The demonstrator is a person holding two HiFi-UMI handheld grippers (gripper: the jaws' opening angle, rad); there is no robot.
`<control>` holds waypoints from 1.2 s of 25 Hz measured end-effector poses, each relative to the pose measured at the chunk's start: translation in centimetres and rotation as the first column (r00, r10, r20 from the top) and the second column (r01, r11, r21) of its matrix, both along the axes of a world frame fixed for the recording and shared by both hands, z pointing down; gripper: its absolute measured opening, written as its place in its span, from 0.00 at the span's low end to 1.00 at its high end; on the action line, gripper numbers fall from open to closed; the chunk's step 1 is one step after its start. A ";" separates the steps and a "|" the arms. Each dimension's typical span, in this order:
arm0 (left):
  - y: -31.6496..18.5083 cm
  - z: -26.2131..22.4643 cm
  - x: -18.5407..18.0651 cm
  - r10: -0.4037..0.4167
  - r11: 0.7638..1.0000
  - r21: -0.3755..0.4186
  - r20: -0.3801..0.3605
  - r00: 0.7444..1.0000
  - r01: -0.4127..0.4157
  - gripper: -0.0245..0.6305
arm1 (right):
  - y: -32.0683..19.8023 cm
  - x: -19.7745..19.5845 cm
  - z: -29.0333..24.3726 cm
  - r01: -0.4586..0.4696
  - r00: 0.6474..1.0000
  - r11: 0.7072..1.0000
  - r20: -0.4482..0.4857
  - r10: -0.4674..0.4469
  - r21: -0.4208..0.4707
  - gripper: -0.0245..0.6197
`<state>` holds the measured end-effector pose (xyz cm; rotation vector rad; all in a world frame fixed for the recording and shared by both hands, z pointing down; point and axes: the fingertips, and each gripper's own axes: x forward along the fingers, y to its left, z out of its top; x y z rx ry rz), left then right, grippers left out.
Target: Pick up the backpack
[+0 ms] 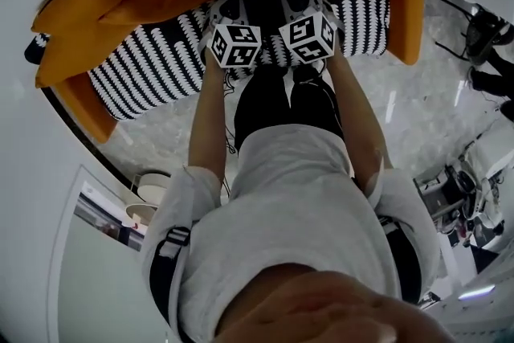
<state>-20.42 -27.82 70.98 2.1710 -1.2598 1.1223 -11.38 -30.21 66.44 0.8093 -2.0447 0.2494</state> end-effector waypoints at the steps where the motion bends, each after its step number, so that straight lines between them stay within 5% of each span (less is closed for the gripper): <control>1: -0.1 0.3 -0.2 -0.004 1.000 -0.007 -0.004 1.000 0.004 0.06 | -0.1 -0.1 0.2 0.002 1.000 1.000 -0.003 -0.002 -0.008 0.10; 5: -0.4 1.9 -0.2 0.017 0.999 -0.045 -0.022 1.000 -0.018 0.14 | -0.7 -0.3 1.2 0.005 1.000 1.000 -0.018 -0.005 -0.031 0.13; 7: -0.6 2.5 0.3 0.042 0.998 -0.054 -0.025 0.999 -0.043 0.24 | -0.8 -0.2 2.1 0.009 0.999 0.999 -0.031 -0.011 -0.052 0.30; 30: -3.2 7.9 1.6 0.162 0.987 -0.010 0.062 0.985 -0.162 0.32 | -2.9 0.2 10.0 0.058 0.993 0.995 -0.096 -0.066 -0.085 0.38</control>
